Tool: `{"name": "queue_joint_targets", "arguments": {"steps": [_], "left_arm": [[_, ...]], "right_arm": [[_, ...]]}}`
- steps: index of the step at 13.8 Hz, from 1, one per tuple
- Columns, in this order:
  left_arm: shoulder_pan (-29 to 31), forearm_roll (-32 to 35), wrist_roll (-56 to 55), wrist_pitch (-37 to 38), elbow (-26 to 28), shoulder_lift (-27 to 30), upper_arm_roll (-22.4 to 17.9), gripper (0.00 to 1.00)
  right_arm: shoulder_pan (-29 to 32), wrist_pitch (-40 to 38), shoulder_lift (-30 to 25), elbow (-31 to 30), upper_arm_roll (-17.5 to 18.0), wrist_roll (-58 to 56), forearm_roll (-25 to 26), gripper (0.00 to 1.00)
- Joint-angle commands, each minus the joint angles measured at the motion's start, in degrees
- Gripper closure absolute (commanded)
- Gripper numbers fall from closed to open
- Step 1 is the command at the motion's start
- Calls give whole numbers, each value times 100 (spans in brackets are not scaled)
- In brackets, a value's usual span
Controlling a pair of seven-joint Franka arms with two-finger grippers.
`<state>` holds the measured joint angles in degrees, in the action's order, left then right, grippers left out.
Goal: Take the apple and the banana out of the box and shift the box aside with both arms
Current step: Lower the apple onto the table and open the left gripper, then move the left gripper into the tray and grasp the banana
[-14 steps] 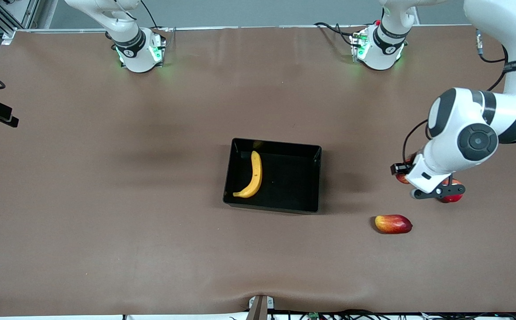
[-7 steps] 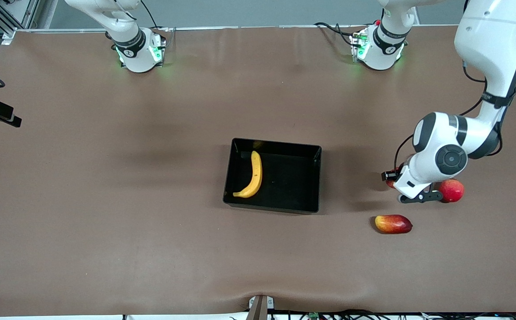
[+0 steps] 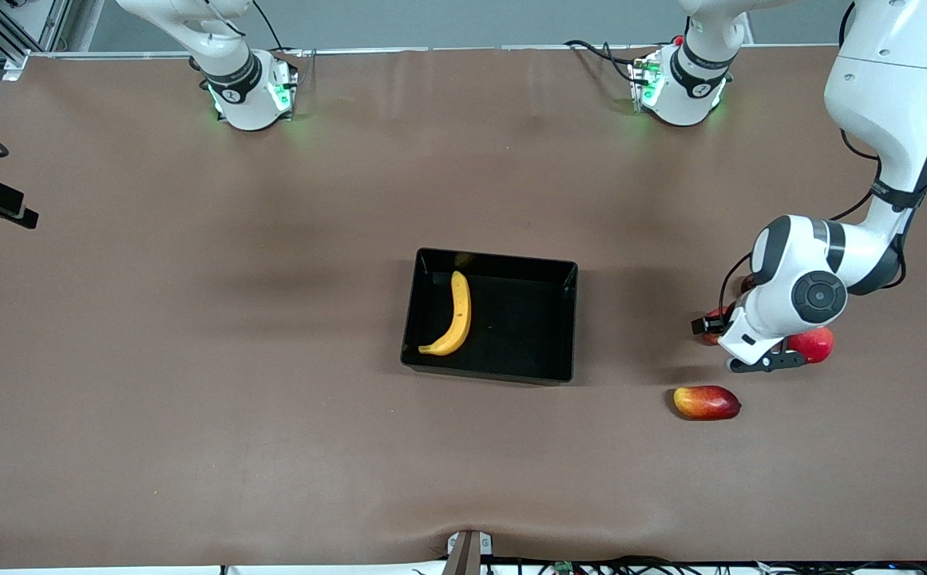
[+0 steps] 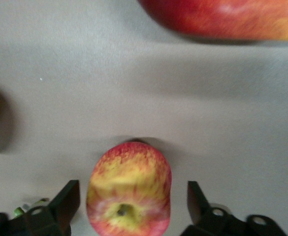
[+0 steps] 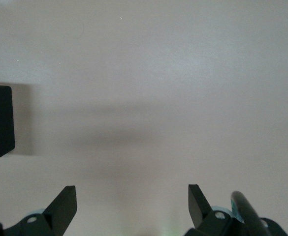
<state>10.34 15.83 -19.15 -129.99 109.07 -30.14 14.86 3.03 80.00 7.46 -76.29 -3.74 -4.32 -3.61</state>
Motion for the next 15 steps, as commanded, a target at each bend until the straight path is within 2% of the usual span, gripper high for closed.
{"name": "queue_joint_targets", "arguments": {"steps": [1,4,7,8,10,13,15], "left_arm": [[3,34,-18,437,1,551,296,0],[-32,25,-97,878,-384,755,1069,0],[-189,8,-639,940,-876,484,1843,0],[-425,8,-877,940,-1174,256,1932,0],[-1154,16,-1299,940,-1833,-201,1915,0],[-2007,69,-2099,905,-2510,-983,1846,0],[-2831,122,-2399,870,-2863,-1309,1233,0]], "right_arm": [[75,-19,-25,18,22,-60,-70,0],[93,-10,71,18,13,-60,-61,0],[93,-10,80,18,13,-60,-61,0],[93,-10,80,18,13,-60,-61,0],[110,24,141,18,5,-60,-52,0],[198,103,308,18,4,-60,-61,0],[207,113,536,18,4,-60,-52,0]]}}
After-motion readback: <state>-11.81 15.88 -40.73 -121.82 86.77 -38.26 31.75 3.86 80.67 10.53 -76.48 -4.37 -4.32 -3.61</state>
